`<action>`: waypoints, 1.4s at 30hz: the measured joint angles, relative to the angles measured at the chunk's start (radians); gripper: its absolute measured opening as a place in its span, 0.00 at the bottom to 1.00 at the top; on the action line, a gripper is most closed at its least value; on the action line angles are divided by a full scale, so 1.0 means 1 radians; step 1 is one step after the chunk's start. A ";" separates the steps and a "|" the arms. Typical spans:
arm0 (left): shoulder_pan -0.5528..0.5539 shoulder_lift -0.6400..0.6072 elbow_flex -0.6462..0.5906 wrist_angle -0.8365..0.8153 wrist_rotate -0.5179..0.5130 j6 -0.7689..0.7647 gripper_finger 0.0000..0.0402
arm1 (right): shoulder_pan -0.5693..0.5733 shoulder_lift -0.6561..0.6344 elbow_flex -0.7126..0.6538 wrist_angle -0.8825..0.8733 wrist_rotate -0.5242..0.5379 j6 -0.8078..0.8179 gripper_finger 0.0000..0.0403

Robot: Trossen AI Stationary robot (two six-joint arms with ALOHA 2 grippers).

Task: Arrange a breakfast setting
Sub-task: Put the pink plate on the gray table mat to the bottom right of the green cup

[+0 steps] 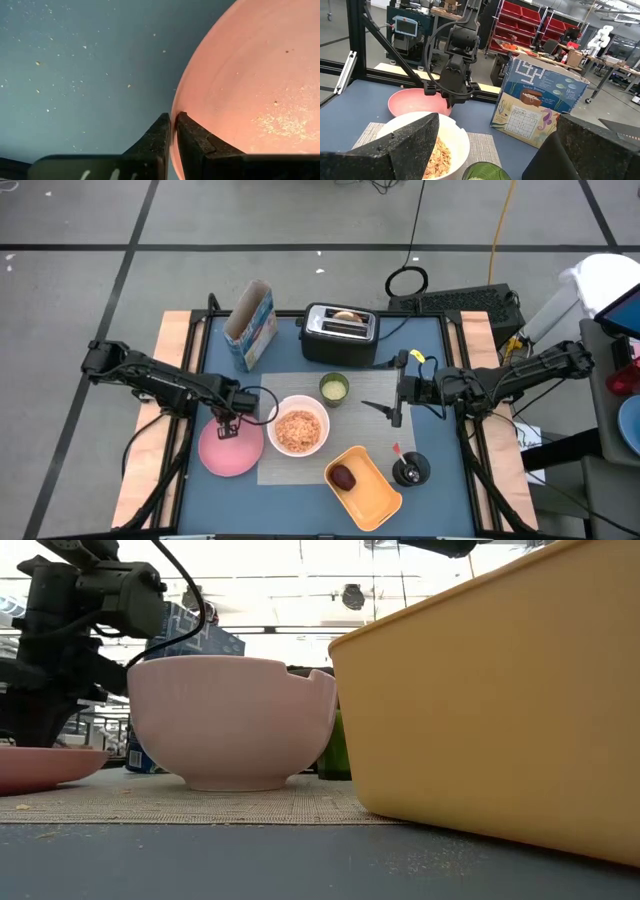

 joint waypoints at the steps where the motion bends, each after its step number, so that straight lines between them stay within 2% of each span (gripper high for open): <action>1: 0.000 -0.007 0.000 -0.002 0.001 -0.002 0.07 | 0.000 0.000 0.000 0.000 0.000 0.000 0.97; 26: -0.002 -0.301 0.000 -0.066 0.075 -0.119 0.02 | 0.000 0.000 0.000 0.000 0.000 0.000 0.97; 36: -0.002 -0.382 0.001 -0.065 0.224 -0.189 0.02 | 0.000 0.000 0.000 0.001 0.000 0.000 0.97; 42: -0.002 -0.394 0.001 0.027 0.316 -0.238 0.02 | 0.000 0.000 0.000 0.000 0.000 0.000 0.97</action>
